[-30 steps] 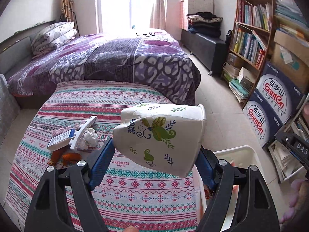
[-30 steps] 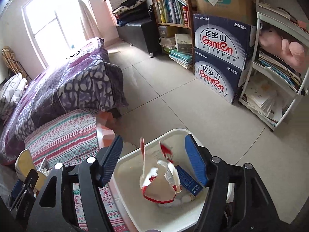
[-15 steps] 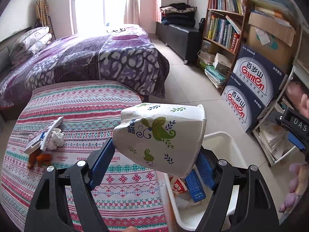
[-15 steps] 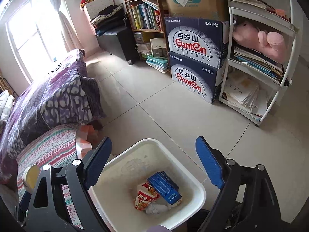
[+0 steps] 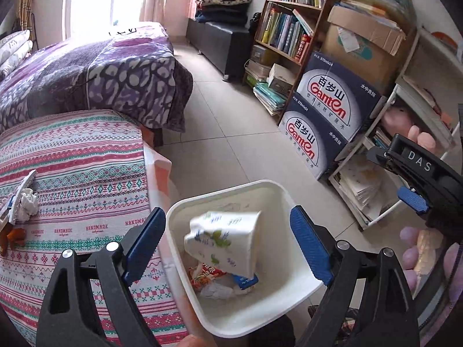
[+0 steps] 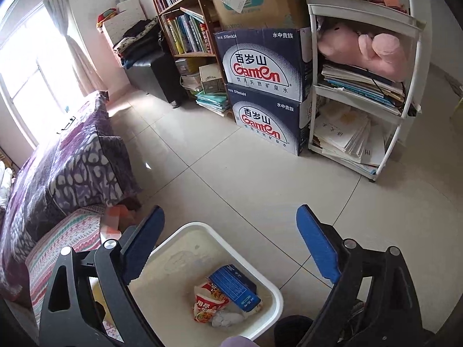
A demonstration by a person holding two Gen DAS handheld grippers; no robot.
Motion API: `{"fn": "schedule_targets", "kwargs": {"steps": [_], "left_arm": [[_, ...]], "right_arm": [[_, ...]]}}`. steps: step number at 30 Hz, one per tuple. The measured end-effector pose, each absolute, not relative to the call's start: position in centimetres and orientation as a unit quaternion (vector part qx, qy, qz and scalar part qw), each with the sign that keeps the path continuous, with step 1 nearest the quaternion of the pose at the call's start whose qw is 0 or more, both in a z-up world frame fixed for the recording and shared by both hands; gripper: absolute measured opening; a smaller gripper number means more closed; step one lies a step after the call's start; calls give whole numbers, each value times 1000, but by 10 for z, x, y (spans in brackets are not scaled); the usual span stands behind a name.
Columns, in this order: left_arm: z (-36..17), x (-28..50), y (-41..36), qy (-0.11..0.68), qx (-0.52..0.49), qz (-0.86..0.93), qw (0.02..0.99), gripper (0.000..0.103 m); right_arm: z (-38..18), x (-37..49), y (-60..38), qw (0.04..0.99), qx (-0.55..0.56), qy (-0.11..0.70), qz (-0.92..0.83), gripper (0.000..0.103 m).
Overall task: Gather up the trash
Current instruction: 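Lower the green-print cup into the bin and open the left gripper, then move both grippers back over the trash on the bedspread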
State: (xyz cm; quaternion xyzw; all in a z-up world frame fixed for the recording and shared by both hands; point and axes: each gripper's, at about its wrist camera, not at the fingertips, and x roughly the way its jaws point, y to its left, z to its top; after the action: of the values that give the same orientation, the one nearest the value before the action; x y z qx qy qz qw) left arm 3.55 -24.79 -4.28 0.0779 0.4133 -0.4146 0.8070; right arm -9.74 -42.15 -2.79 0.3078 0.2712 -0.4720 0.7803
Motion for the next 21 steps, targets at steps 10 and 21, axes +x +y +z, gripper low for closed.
{"fn": "schedule_targets", "kwargs": {"steps": [10, 21], "left_arm": [[-42, 56, -226, 421, 58, -382, 820, 91], [-50, 95, -174, 420, 71, -292, 856, 91]], "right_arm": [[-31, -83, -412, 786, 311, 283, -454, 92], [-36, -37, -370, 806, 273, 317, -418, 95]]}}
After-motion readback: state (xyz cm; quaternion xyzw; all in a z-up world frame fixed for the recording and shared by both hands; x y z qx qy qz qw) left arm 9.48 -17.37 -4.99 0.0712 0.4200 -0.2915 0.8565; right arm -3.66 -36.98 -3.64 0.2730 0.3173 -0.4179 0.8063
